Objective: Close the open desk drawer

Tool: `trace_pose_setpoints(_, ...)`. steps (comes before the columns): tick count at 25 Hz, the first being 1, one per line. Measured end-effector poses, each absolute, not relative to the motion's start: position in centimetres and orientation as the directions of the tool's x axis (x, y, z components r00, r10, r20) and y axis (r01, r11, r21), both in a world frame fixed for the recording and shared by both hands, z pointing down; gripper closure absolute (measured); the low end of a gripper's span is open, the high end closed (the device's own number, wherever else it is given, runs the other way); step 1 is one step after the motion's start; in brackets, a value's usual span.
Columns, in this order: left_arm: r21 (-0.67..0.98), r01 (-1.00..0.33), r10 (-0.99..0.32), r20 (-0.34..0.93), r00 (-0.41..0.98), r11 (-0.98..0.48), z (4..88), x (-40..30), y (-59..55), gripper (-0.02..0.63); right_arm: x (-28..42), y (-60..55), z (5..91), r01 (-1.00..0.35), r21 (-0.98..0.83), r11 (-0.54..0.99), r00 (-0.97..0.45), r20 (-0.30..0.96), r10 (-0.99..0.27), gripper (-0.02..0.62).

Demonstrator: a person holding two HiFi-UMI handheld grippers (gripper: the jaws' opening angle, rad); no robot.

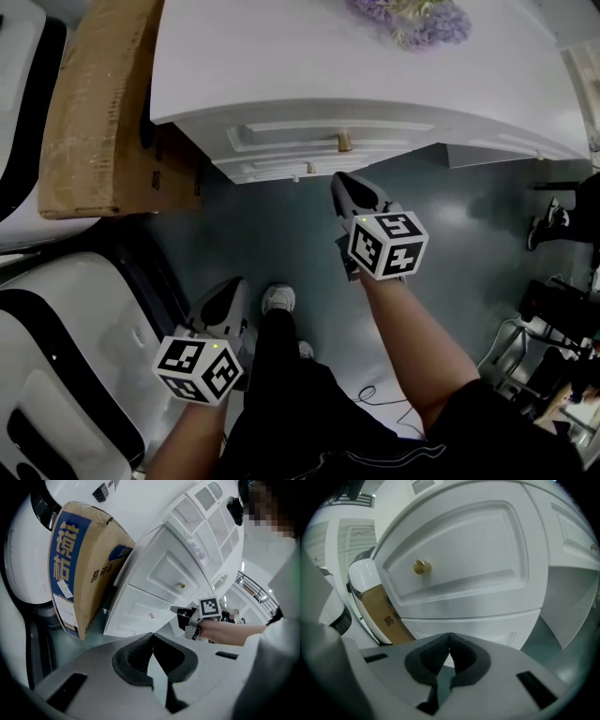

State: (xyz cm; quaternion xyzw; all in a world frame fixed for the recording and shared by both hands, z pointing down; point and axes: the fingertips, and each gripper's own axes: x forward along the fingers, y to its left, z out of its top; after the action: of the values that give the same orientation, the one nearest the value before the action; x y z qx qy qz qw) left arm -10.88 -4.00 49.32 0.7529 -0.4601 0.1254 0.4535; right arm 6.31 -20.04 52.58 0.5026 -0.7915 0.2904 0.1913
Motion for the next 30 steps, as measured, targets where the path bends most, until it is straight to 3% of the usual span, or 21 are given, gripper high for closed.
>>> trace_pose_setpoints(7, 0.563, -0.782, -0.641, 0.502, 0.581, -0.268, 41.4, -8.6, -3.2, 0.601, 5.2, -14.9, 41.6, -0.828, -0.3, 0.473, -0.559, 0.489, -0.67, 0.589)
trace_pose_setpoints(15, 0.561, -0.732, -0.692, 0.349, 0.632, -0.387, 26.1, -5.5, -1.1, 0.601, 5.3, -5.5, 25.1, -0.739, -0.332, 0.587, -0.674, 0.334, -0.659, 0.589)
trace_pose_setpoints(21, 0.505, -0.671, -0.655, 0.245, 0.715, -0.543, 14.2, -2.2, 4.9, 0.601, 6.1, 3.3, 13.7, -0.669, -0.316, 0.673, -0.743, 0.243, -0.624, 0.589)
trace_pose_setpoints(30, 0.371, -0.635, -0.636, 0.139, 0.76, -0.678, 2.7, -0.1, 13.0, 0.601, 7.8, 11.7, 2.5, -0.619, -0.211, 0.756, -0.784, 0.105, -0.612, 0.589)
